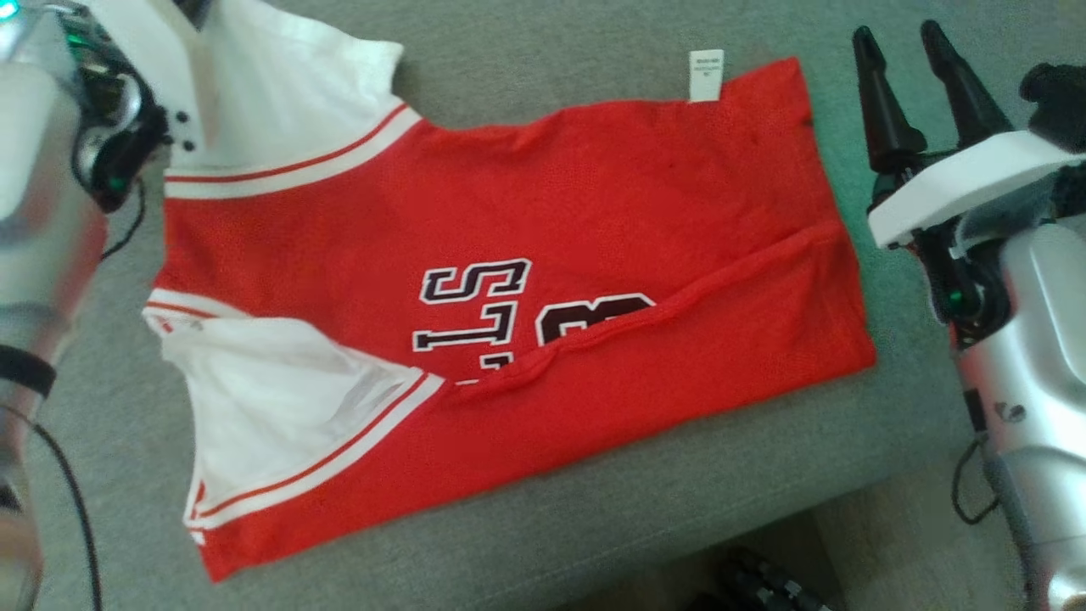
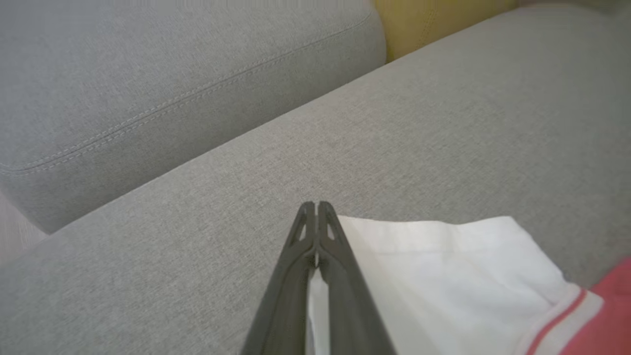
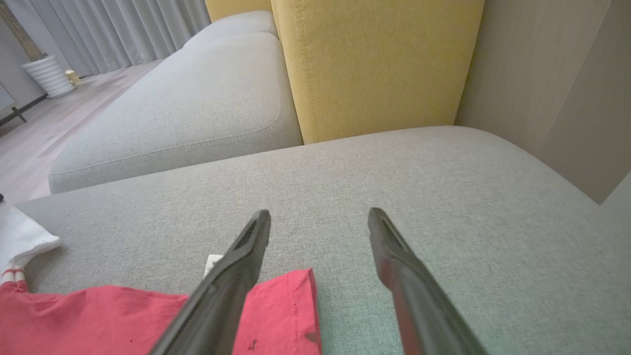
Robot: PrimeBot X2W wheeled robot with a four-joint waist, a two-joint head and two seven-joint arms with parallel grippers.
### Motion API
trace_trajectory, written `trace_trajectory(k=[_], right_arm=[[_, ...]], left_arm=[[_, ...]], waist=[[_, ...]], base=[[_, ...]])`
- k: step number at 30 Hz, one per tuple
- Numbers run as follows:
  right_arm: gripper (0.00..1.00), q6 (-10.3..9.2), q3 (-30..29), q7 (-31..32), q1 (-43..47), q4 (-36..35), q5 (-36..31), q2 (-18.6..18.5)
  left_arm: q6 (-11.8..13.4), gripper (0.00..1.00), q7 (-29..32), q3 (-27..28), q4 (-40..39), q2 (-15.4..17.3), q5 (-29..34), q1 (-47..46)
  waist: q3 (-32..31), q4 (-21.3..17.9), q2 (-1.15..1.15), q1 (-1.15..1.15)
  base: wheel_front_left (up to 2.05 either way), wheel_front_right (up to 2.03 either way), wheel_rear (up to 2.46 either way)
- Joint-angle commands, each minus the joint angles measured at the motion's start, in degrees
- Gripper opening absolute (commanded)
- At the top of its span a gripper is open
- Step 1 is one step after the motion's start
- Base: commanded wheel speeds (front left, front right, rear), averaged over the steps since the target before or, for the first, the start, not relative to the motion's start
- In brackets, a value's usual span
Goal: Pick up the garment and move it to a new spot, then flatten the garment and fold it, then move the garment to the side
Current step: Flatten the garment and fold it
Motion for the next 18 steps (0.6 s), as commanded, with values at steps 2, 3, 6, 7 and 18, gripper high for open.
trace_trajectory(k=[2, 3, 6, 7, 18], right_arm=[[1.00, 0.37, -0.38, 1.22, -1.26, -0.53, 0.65, -1.40], [1.00, 0.37, -0.49, 1.87, -1.37, -0.01, 0.69, -1.73], [1.00, 0.37, -0.89, 4.03, -1.71, 1.66, 1.50, -2.41], [1.00, 0.37, -0.96, 4.83, -1.83, 2.35, 1.81, -2.74], [1.00, 0.37, 0.84, 12.23, -1.33, 8.28, 3.17, -8.47]], left_arm=[[0.08, 0.00, -1.56, 1.30, -2.20, 1.40, -1.76, -2.93], [0.08, 0.00, -2.20, 1.12, -2.77, 1.26, -2.43, -2.76], [0.08, 0.00, -3.99, 0.66, -4.54, 1.01, -4.19, -1.85], [0.08, 0.00, -4.50, 0.52, -5.18, 0.93, -4.74, -1.44], [0.18, 0.00, -7.23, -0.95, -12.18, 0.86, -6.91, 2.71]], waist=[[-1.06, 1.82, 0.00, 0.00], [-1.31, 2.51, 0.00, 0.00], [-2.14, 4.61, 0.00, 0.00], [-2.42, 5.36, 0.00, 0.00], [-4.04, 11.78, 0.00, 0.00]], base=[[0.00, 0.00, 0.00], [0.00, 0.00, 0.00], [0.00, 0.00, 0.00], [0.00, 0.00, 0.00], [0.00, 0.00, 0.00]])
